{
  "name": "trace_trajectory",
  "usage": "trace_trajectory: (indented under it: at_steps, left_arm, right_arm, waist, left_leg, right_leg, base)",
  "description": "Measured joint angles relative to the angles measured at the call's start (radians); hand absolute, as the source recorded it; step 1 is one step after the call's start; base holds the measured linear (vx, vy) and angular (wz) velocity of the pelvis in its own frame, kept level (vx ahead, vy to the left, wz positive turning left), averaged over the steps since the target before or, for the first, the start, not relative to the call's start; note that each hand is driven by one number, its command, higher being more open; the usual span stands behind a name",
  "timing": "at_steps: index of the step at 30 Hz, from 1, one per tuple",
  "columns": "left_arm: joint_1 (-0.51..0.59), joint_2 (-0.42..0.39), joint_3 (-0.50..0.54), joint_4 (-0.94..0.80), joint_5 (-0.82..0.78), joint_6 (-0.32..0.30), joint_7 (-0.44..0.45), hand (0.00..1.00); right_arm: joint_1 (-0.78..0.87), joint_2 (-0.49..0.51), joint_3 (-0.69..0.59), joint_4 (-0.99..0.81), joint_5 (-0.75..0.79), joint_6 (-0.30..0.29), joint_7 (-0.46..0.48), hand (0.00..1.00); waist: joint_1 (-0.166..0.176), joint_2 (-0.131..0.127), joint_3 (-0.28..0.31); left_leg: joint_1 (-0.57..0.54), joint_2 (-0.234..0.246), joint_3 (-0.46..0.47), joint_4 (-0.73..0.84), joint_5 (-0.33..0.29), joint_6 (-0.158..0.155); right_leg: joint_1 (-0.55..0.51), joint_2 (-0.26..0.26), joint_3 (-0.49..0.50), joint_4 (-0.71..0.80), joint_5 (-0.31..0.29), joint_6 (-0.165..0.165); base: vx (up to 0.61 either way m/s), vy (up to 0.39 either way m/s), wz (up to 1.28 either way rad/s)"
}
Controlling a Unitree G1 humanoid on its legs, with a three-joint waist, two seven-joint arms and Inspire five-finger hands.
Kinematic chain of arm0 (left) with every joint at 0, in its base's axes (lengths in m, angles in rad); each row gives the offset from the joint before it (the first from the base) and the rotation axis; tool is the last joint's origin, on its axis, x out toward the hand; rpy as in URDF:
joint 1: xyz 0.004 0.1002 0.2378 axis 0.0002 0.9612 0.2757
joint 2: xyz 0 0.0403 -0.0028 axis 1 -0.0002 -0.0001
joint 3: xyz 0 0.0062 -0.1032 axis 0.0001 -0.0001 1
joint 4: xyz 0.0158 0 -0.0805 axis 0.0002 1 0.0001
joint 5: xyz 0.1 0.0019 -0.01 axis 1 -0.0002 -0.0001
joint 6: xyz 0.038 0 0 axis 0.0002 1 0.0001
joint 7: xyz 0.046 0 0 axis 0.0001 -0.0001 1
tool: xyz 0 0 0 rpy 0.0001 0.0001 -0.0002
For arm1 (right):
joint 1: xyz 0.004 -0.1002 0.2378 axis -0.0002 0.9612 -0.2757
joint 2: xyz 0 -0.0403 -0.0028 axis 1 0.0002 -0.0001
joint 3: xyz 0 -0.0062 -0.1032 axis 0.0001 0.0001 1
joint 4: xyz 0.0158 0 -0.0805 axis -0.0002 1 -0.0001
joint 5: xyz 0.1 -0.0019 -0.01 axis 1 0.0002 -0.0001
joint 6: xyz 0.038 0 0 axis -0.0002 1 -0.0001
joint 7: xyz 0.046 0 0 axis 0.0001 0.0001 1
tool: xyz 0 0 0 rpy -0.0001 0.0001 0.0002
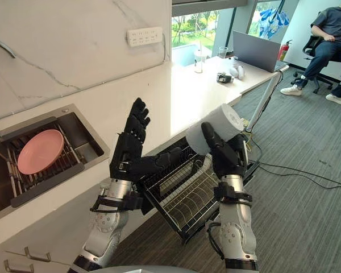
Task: Walk over to the sink, pick up the cup, carry it to the dishwasher, place the cup inside the dishwasher, then close the dishwasher door
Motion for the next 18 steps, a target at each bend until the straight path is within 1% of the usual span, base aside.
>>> trace_trajectory:
  at_steps: [1,3,4,5,6,8,11,13,16,18]
  left_arm:
    - [0.001,0.007,-0.016,0.003,-0.015,0.024,-0.063,1.00]
    - [0.008,0.025,-0.048,0.010,-0.019,0.063,-0.154,1.00]
    - [0.012,0.030,-0.057,0.013,-0.023,0.079,-0.180,1.00]
    - [0.023,0.040,-0.072,0.021,-0.036,0.112,-0.233,1.00]
    - [0.030,0.044,-0.075,0.027,-0.044,0.132,-0.261,1.00]
    - [0.051,0.053,-0.077,0.086,-0.059,0.202,-0.334,1.00]
    - [0.091,0.075,-0.073,0.161,-0.073,0.267,-0.375,1.00]
    - [0.115,0.087,-0.072,0.195,-0.073,0.289,-0.379,1.00]
    - [0.157,0.109,-0.053,0.279,-0.071,0.333,-0.398,1.00]
    - [0.176,0.114,-0.034,0.328,-0.071,0.348,-0.401,1.00]
  right_arm:
    - [-0.001,-0.003,-0.023,0.000,0.000,0.000,-0.002,0.00]
    - [-0.003,-0.015,-0.055,0.000,-0.002,0.000,-0.003,0.00]
    - [-0.003,-0.021,-0.059,0.000,-0.002,0.000,-0.003,0.00]
    - [-0.004,-0.036,-0.061,0.000,-0.006,0.000,-0.003,0.00]
    - [-0.004,-0.044,-0.061,0.000,-0.011,0.001,-0.003,0.00]
    - [-0.004,-0.074,-0.063,0.002,-0.021,0.006,0.000,0.00]
    - [-0.004,-0.094,-0.073,0.015,-0.037,0.015,0.020,0.00]
    - [-0.005,-0.106,-0.079,0.028,-0.061,0.026,0.034,0.00]
    - [-0.005,-0.132,-0.084,0.059,-0.153,0.060,0.065,0.00]
    - [-0.005,-0.153,-0.084,0.082,-0.198,0.083,0.080,0.00]
  waist:
    - [-0.001,0.000,0.000]
    - [-0.005,0.000,0.000]
    - [-0.007,0.000,0.000]
    - [-0.015,0.000,0.000]
    - [-0.020,0.000,0.000]
    - [-0.026,0.000,0.000]
    - [-0.023,0.000,0.000]
    - [-0.023,0.000,0.000]
    - [-0.022,0.000,0.000]
    - [-0.021,0.001,0.000]
  left_leg:
    - [0.000,-0.001,0.000,-0.002,0.000,0.000]
    - [-0.002,0.000,0.002,-0.004,0.000,0.000]
    - [-0.003,0.000,0.002,-0.005,0.000,0.000]
    - [-0.005,0.000,0.003,-0.005,0.000,0.000]
    - [-0.006,0.000,0.003,-0.005,0.000,0.000]
    - [-0.008,0.001,0.004,-0.005,0.000,0.000]
    - [-0.009,0.002,0.003,-0.005,0.000,0.000]
    - [-0.010,0.002,0.002,-0.005,0.000,0.000]
    - [-0.014,0.002,0.001,-0.005,0.000,0.000]
    - [-0.016,0.002,-0.002,-0.005,0.000,0.000]
  right_leg:
    - [-0.001,0.000,0.000,-0.002,0.000,0.000]
    - [-0.005,0.000,0.002,-0.004,0.000,0.000]
    - [-0.005,0.000,0.002,-0.005,0.000,0.000]
    - [-0.005,0.001,0.004,-0.005,0.000,0.000]
    - [-0.006,0.001,0.004,-0.006,0.000,0.000]
    - [-0.008,0.002,0.007,-0.006,0.000,0.001]
    - [-0.008,0.003,0.006,-0.006,0.000,0.001]
    - [-0.009,0.002,0.006,-0.007,0.000,0.000]
    - [-0.014,0.001,0.003,-0.008,0.000,0.000]
    - [-0.013,0.000,-0.001,-0.010,0.000,0.000]
  base:
    - [0.00,0.000,0.00]
    - [0.00,0.000,0.00]
    - [0.00,0.000,0.00]
    - [0.00,0.000,0.00]
    - [0.00,0.000,0.00]
    - [0.00,-0.016,0.00]
    - [-0.02,-0.020,0.01]
    - [-0.02,-0.010,0.00]
    - [-0.03,-0.015,0.01]
    - [0.00,-0.005,0.06]
